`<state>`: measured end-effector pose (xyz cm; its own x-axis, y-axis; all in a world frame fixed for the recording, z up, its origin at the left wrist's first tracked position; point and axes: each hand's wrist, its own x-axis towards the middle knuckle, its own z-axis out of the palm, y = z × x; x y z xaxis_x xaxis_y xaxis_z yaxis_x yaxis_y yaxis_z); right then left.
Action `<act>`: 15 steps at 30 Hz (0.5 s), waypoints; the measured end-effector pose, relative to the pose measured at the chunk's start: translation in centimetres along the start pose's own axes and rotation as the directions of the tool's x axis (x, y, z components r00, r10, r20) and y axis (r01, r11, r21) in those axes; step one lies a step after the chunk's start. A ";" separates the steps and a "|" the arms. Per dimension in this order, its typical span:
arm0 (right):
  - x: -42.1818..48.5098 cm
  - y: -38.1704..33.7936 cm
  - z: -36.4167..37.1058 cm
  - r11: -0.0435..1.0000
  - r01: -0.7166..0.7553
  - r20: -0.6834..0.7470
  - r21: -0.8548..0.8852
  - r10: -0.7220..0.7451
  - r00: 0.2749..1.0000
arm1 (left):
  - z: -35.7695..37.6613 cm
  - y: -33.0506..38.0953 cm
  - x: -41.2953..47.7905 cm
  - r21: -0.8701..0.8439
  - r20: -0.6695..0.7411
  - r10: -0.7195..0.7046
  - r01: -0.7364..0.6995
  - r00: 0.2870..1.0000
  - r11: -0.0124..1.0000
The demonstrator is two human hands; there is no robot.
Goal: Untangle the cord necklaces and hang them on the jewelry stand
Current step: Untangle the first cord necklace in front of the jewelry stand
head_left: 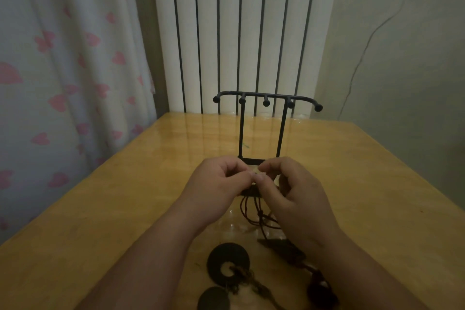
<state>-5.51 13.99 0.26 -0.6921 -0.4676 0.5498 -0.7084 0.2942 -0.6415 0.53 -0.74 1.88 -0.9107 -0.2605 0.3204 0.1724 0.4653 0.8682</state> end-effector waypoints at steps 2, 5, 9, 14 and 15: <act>0.1 0.0 0.0 0.999 0.021 0.002 -0.050 -0.021 1.000 | 0.1 0.0 0.0 0.010 -0.010 -0.008 0.008 1.000 1.000; 0.1 0.0 0.1 0.995 0.008 -0.008 -0.095 -0.009 1.000 | 0.2 0.1 0.1 0.014 -0.020 -0.034 0.034 0.999 0.999; 0.1 -0.1 0.5 0.998 -0.047 -0.036 0.051 0.049 0.998 | 0.6 0.1 0.2 -0.117 -0.031 -0.111 0.106 0.993 0.987; 0.1 -0.3 0.7 0.971 -0.118 -0.032 0.210 0.127 0.991 | 0.6 0.0 0.3 -0.258 -0.044 -0.188 0.170 0.981 0.951; 0.1 -0.3 0.6 0.970 -0.116 -0.041 0.215 0.127 0.991 | 0.6 -0.1 0.3 -0.244 -0.048 -0.184 0.167 0.982 0.955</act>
<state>-5.24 13.36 0.21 -0.7818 -0.3920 0.4850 -0.5771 0.1600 -0.8009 0.06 -0.35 1.71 -0.9077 -0.3820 0.1736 0.1045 0.1948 0.9753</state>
